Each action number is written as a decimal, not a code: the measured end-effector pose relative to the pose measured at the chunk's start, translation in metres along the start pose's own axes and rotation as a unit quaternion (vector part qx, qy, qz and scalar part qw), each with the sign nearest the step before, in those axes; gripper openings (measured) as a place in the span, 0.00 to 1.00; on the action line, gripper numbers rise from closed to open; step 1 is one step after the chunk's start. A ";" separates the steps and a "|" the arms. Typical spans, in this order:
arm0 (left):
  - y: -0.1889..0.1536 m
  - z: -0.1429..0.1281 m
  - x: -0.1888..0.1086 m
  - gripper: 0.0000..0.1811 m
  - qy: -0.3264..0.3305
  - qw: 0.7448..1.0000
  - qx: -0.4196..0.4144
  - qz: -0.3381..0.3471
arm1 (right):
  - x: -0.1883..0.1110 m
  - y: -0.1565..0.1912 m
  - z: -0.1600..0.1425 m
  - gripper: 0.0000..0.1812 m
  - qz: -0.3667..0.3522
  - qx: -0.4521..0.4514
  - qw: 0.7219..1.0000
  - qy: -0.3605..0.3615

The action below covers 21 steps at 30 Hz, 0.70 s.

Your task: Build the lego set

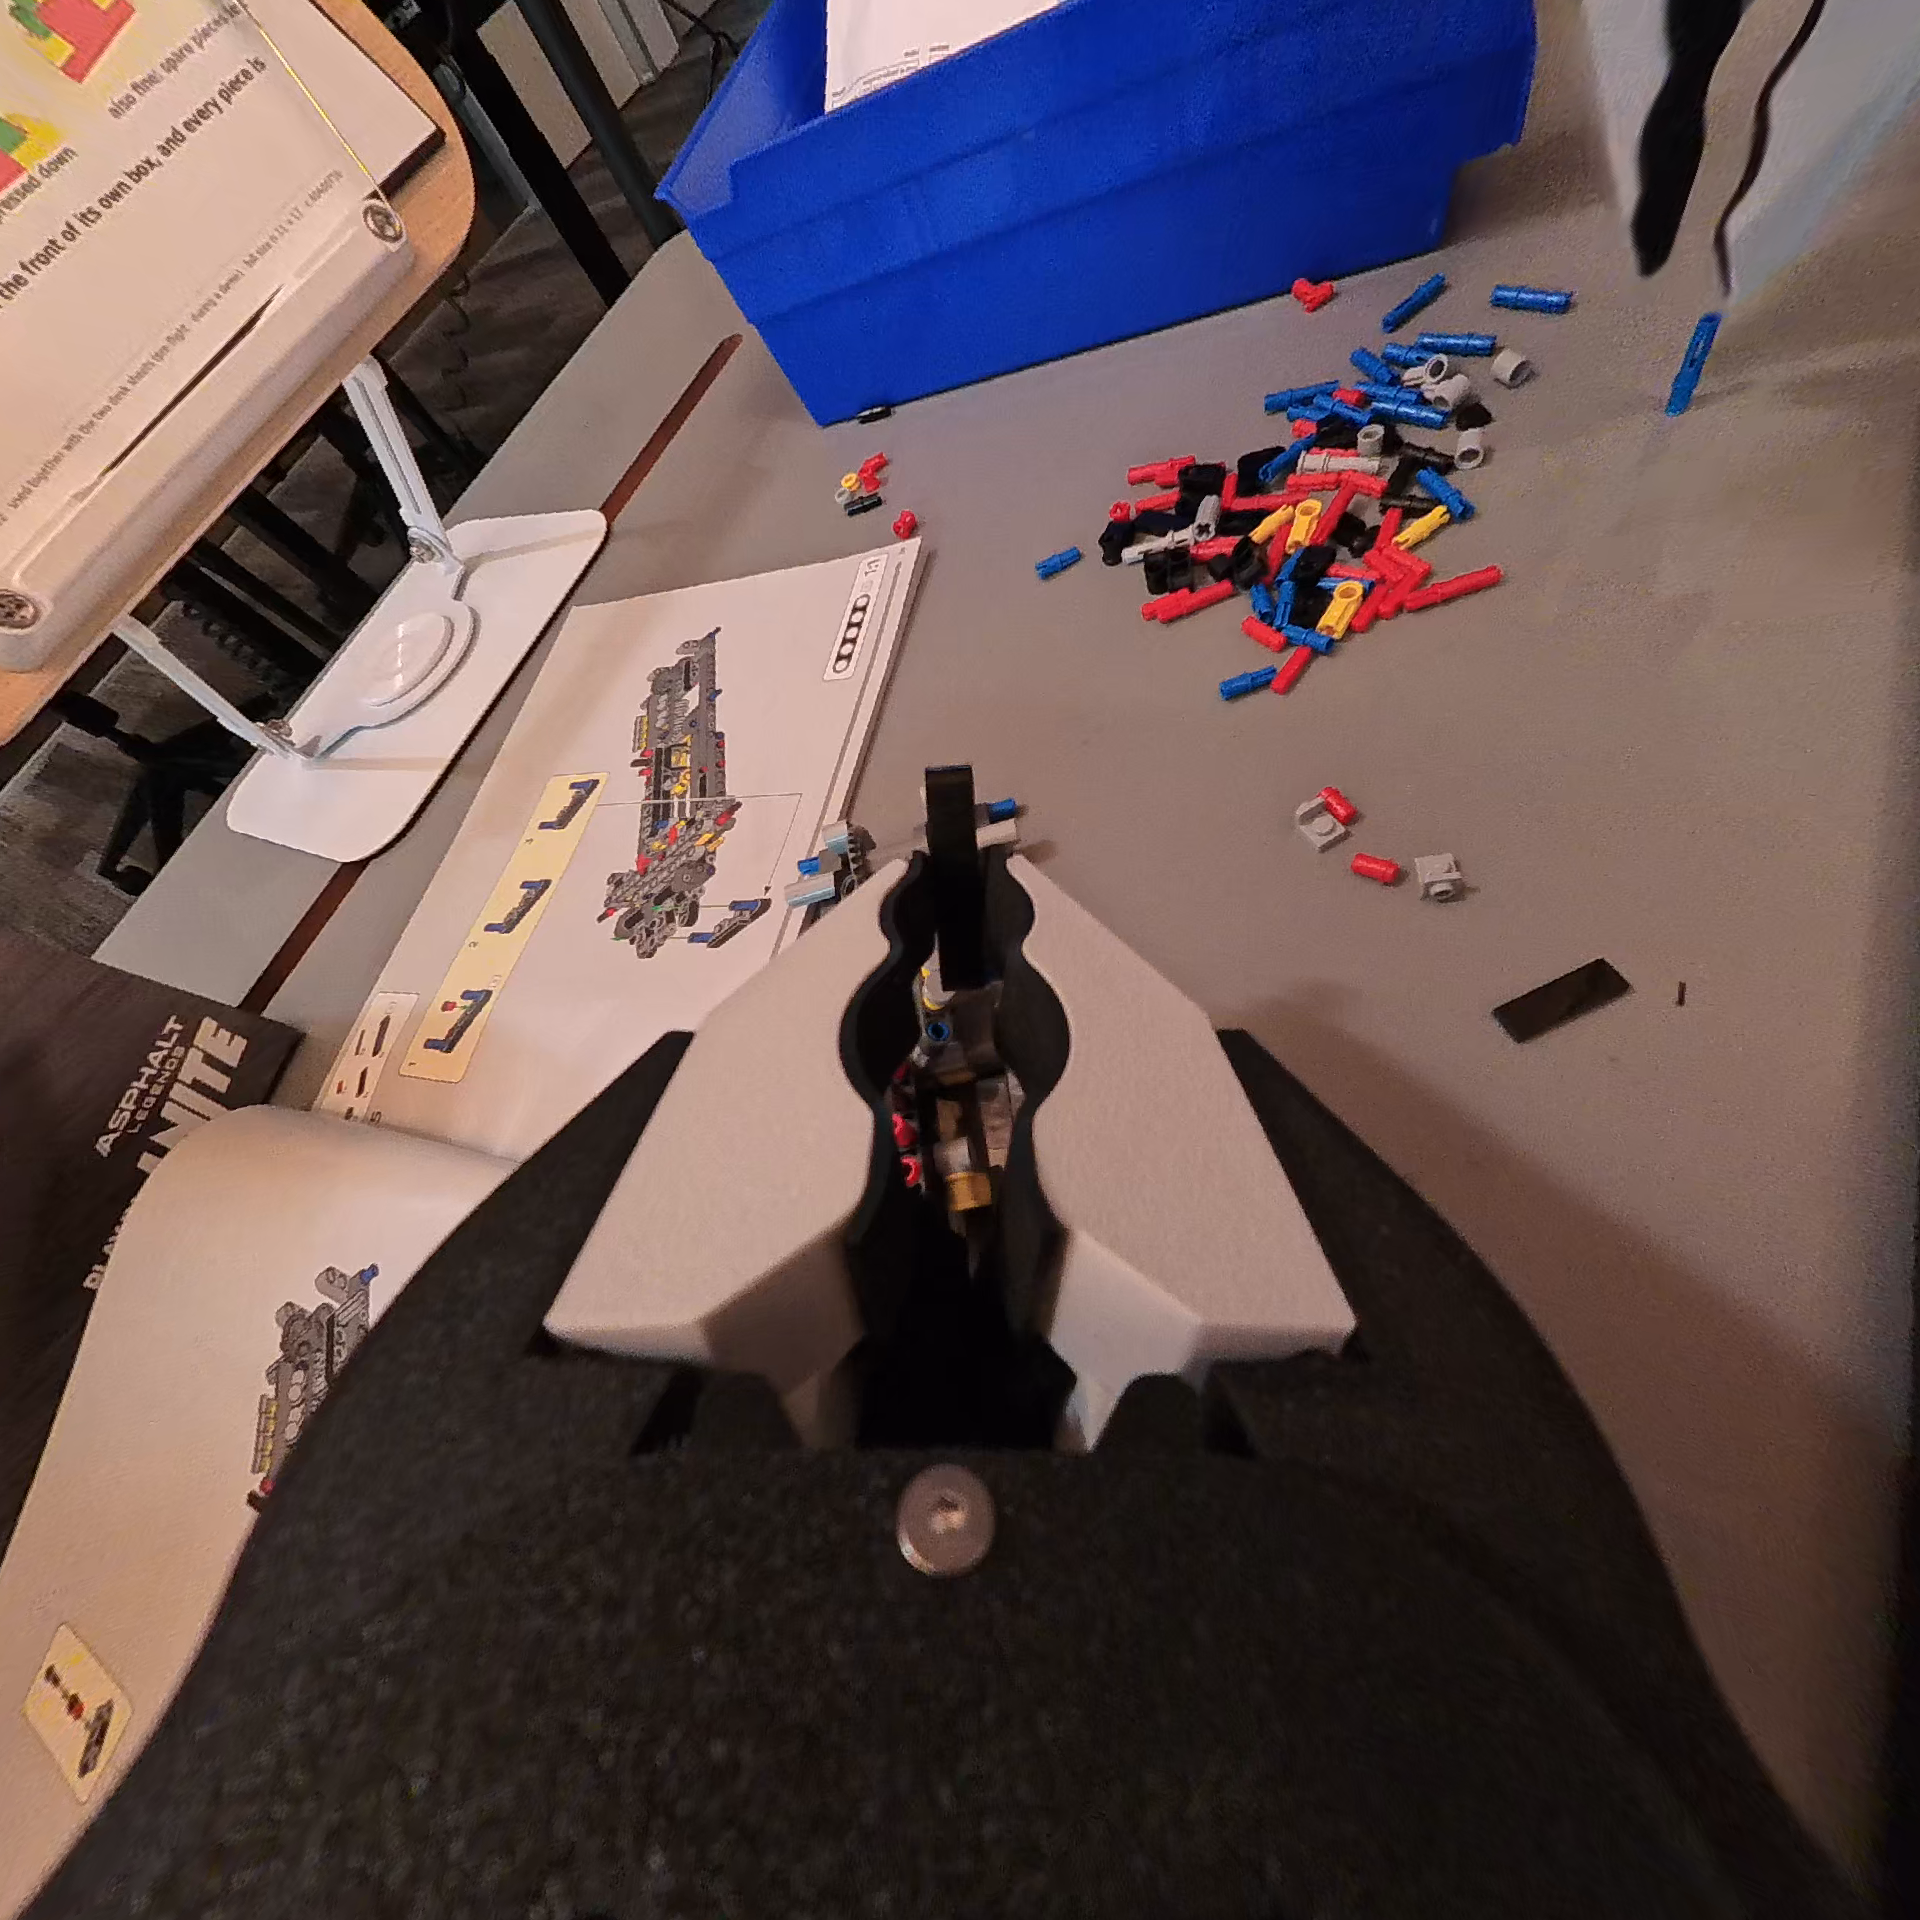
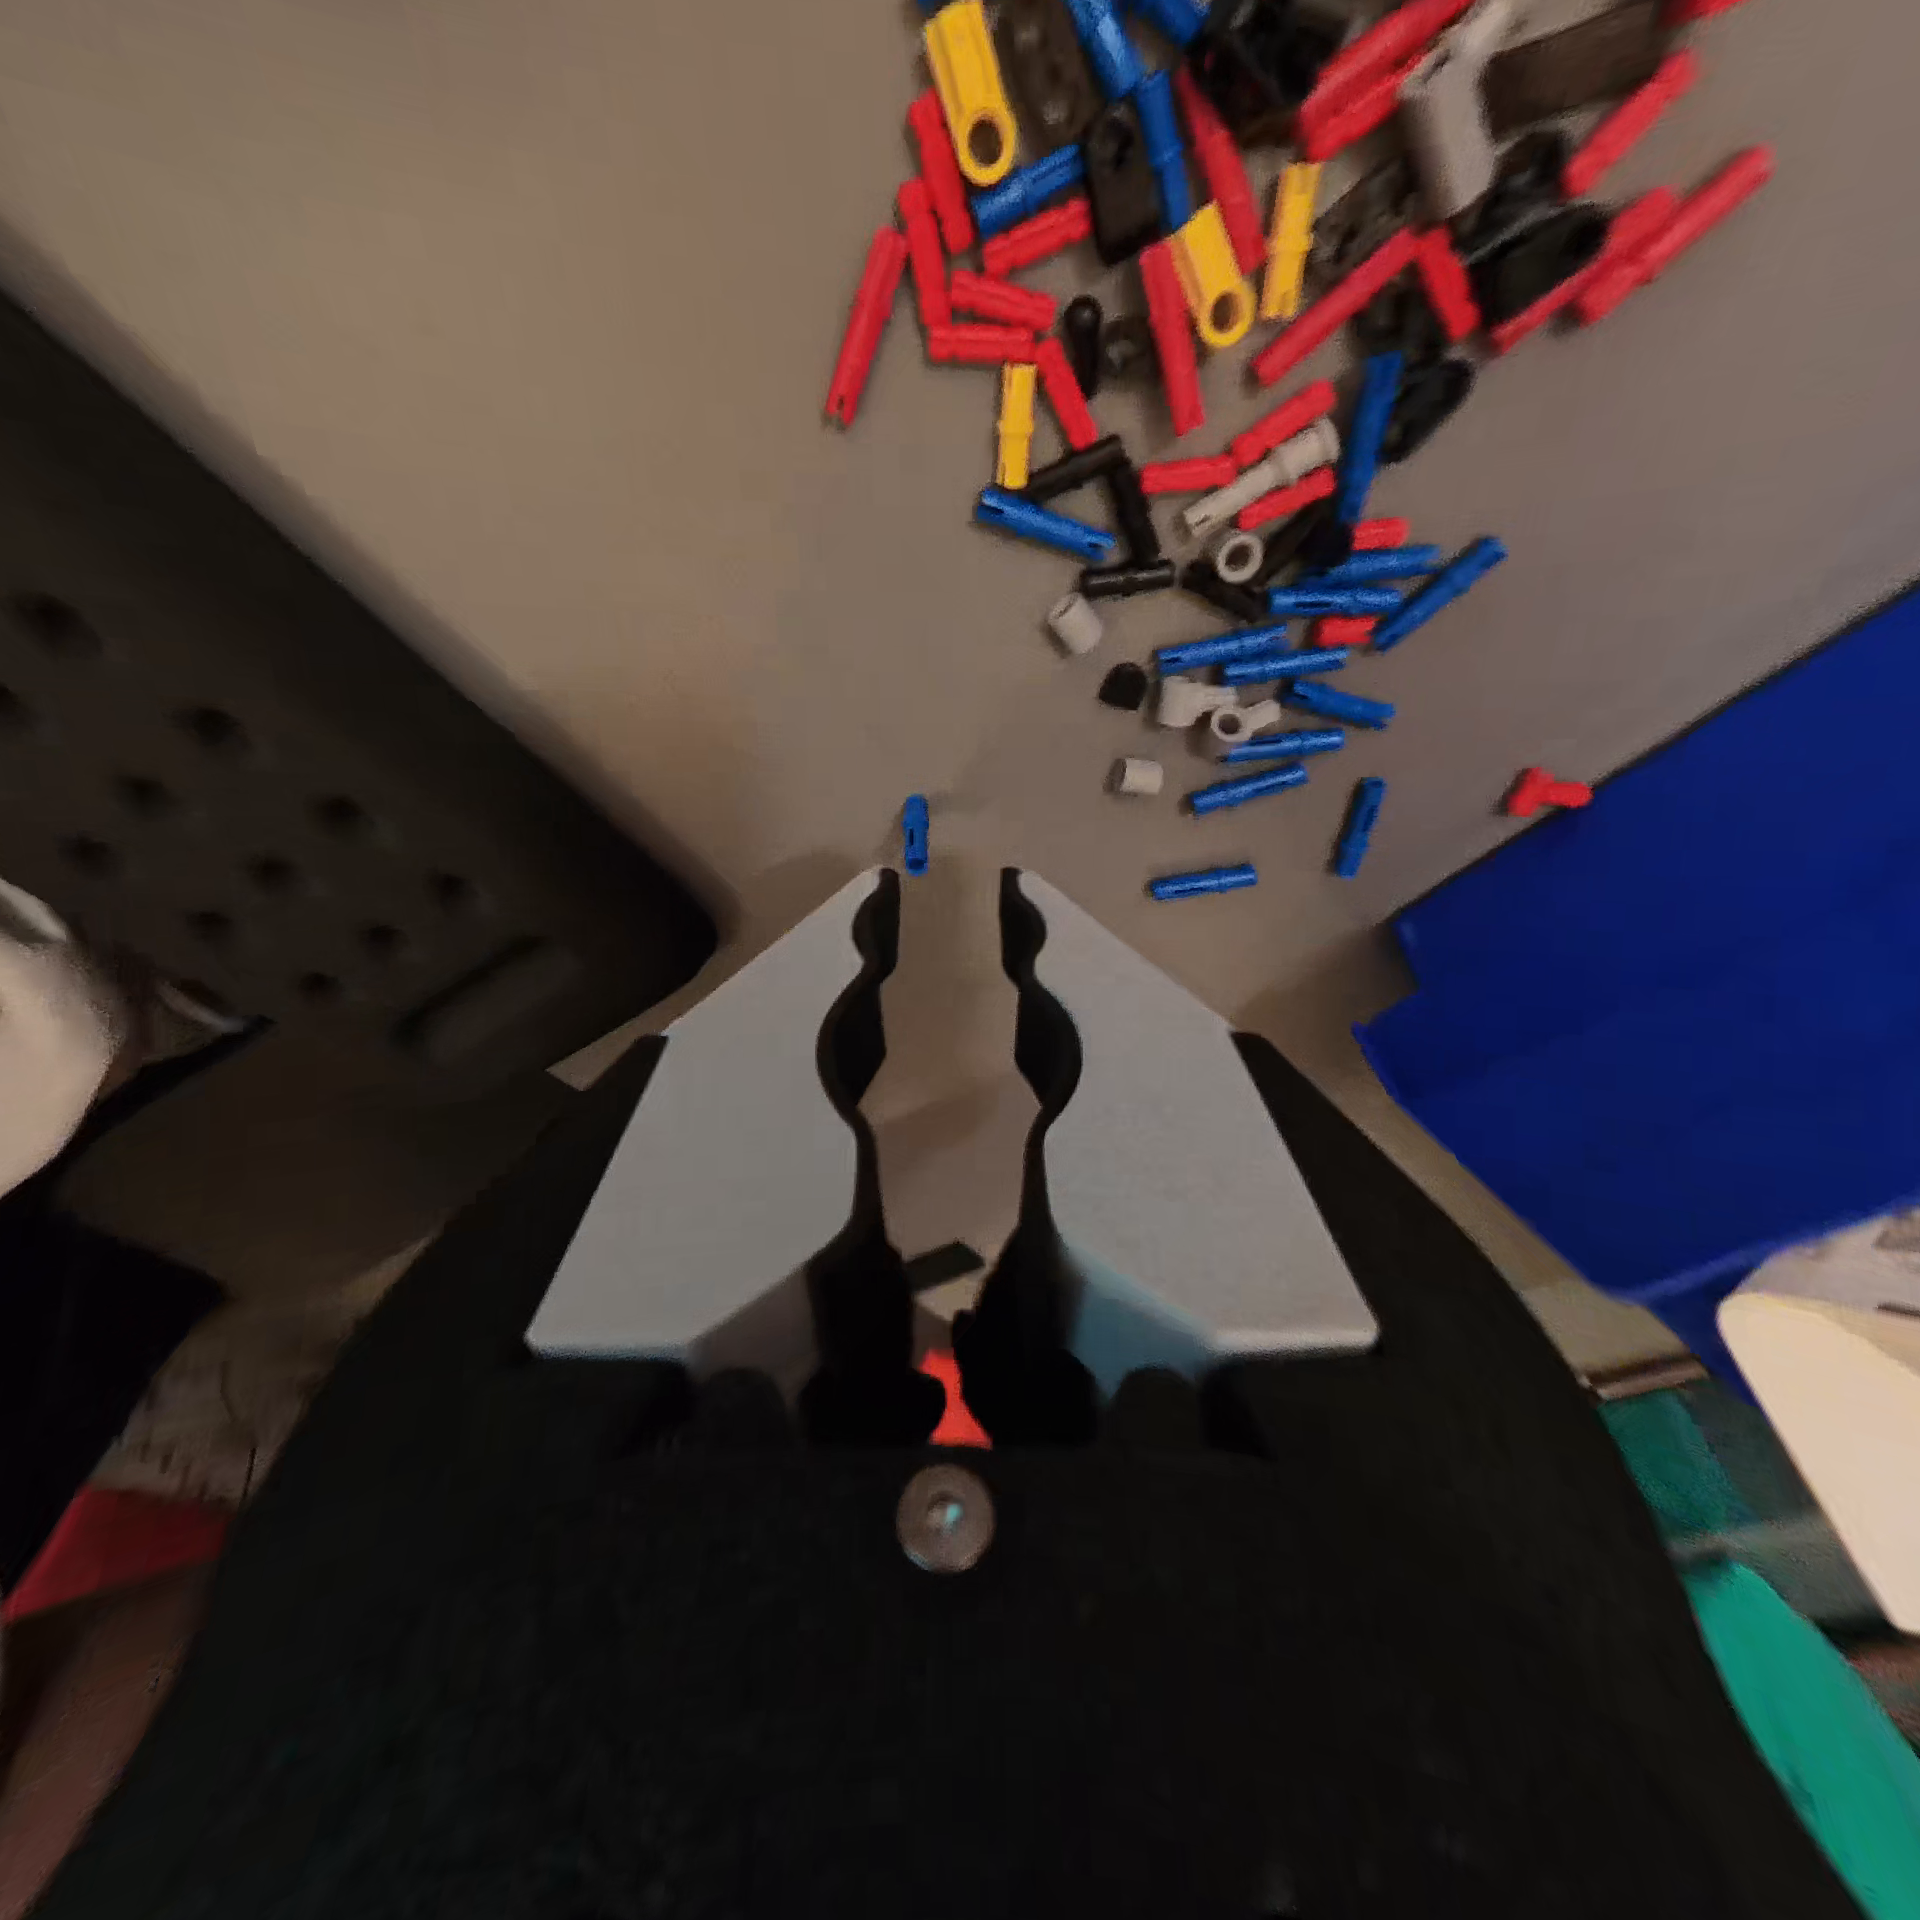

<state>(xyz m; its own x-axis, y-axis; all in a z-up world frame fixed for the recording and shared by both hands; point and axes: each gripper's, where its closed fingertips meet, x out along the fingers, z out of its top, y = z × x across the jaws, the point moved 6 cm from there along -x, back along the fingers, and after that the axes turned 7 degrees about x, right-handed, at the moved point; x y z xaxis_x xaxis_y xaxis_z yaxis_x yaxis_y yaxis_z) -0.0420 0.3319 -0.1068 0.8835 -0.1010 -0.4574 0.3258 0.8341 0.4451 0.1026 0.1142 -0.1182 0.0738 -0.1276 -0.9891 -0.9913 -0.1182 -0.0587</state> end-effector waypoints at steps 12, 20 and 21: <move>-0.006 0.000 0.003 0.03 0.004 1.000 0.009 -0.010 | 0.020 0.006 -0.033 0.11 0.031 0.054 0.965 -0.256; -0.008 -0.003 0.005 0.03 0.010 1.000 0.012 -0.014 | 0.028 0.004 -0.026 0.09 0.028 0.054 0.964 -0.257; -0.007 -0.003 0.005 0.03 0.010 1.000 0.011 -0.014 | 0.028 0.004 -0.026 0.08 0.034 0.054 0.965 -0.255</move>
<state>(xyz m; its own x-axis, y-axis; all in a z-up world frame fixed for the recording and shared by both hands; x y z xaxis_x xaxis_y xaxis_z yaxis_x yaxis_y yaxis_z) -0.0410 0.3271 -0.1150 0.8670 -0.1127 -0.4853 0.3578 0.8187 0.4491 0.1038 0.0851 -0.1428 -0.0281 0.3724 -0.9276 -0.9996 -0.0201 0.0222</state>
